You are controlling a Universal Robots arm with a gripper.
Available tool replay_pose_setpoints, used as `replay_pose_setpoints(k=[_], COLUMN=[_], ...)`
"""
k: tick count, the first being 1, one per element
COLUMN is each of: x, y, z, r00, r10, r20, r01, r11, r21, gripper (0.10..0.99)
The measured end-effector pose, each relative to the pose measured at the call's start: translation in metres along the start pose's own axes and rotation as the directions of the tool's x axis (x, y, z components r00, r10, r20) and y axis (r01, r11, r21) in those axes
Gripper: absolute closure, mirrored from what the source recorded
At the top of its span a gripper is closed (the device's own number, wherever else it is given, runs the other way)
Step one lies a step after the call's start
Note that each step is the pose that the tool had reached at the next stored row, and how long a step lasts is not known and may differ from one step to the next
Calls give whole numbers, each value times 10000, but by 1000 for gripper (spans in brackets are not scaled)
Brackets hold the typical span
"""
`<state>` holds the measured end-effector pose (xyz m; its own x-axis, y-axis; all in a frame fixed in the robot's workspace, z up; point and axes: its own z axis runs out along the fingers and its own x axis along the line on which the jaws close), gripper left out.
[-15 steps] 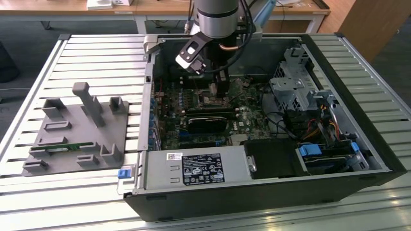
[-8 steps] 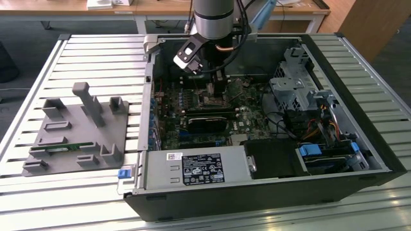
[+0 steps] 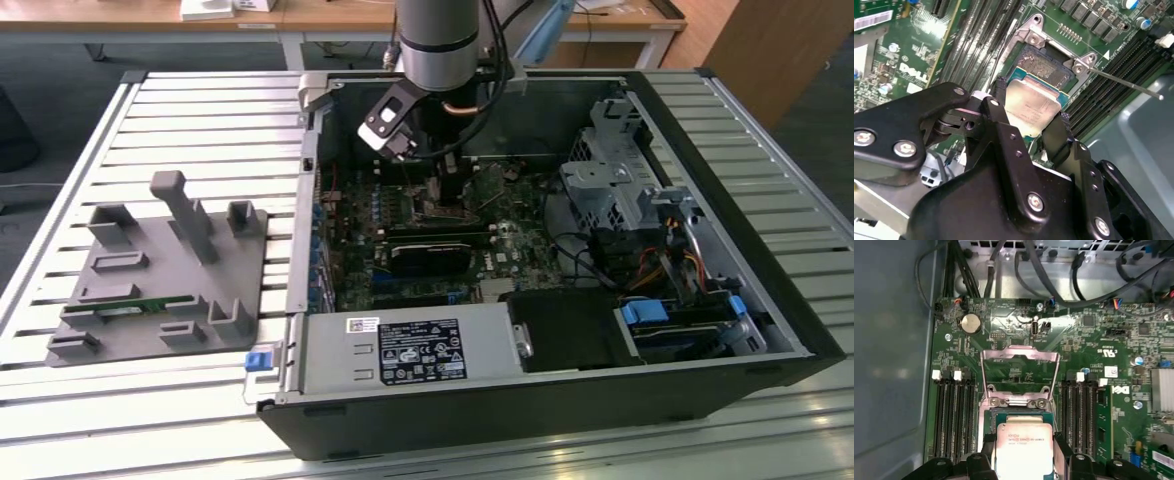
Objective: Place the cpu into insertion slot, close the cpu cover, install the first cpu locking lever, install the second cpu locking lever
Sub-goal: 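Place the cpu into insertion slot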
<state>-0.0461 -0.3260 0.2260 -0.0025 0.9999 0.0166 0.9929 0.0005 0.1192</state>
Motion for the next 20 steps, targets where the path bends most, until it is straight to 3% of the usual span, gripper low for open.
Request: replay_pose_setpoints(k=[5, 14, 20], x=[2, 2, 3], y=[-11, -28, -39], z=[68, 112, 181], r00=[10000, 9998, 9998], r10=[-1, 185, 193], r20=[-9, -1, 0], r01=[1, -185, -193], r11=[10000, 9998, 9998], r21=[0, -3, -4], gripper=[545, 545, 545])
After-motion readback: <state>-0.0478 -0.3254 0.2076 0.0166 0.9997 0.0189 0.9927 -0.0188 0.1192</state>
